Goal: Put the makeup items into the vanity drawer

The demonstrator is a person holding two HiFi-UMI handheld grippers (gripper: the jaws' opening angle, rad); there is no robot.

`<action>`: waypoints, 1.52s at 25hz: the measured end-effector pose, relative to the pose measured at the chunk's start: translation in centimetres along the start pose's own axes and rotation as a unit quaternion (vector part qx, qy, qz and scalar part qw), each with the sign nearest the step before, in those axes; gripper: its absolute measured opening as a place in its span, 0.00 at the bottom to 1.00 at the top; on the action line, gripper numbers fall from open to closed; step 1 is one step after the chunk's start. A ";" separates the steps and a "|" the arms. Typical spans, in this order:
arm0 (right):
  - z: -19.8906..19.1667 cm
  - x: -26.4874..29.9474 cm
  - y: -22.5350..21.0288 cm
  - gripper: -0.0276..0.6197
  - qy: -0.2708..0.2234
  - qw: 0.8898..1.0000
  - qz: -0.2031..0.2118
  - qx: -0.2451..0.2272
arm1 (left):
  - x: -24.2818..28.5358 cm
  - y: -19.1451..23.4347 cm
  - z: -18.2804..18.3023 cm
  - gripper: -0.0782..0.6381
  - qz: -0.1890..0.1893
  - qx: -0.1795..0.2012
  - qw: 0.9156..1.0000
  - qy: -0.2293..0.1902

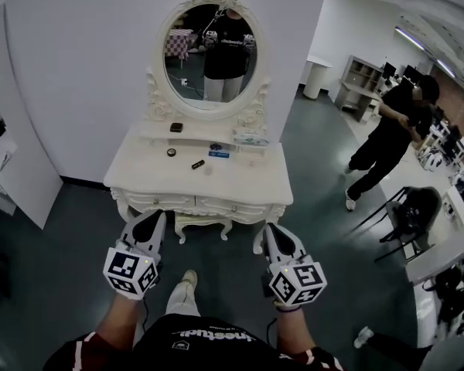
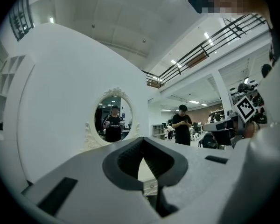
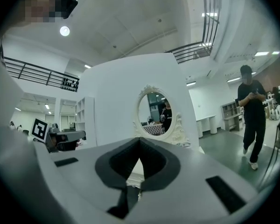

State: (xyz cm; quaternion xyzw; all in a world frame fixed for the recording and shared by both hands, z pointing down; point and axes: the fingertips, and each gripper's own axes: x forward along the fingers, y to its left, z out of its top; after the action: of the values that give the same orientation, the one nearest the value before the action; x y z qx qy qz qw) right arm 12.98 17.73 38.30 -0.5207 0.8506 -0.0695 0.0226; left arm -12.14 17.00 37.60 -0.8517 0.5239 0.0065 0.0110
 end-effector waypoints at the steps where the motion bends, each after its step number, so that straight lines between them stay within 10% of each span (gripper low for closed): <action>1: 0.0 0.2 0.1 0.05 0.001 1.000 0.001 -0.003 | 0.0 0.2 -0.1 0.12 0.004 0.003 1.000 0.002; 38: 2.6 17.0 -8.0 0.05 0.000 0.999 -0.038 -0.010 | 18.9 9.4 -1.8 0.12 -0.020 -0.026 0.999 -0.003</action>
State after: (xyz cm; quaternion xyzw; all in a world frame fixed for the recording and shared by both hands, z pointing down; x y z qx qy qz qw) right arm 12.58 -1.20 37.48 -0.5528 0.8309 -0.0614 0.0150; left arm -11.99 -4.17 38.90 -0.8621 0.5062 0.0225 -0.0094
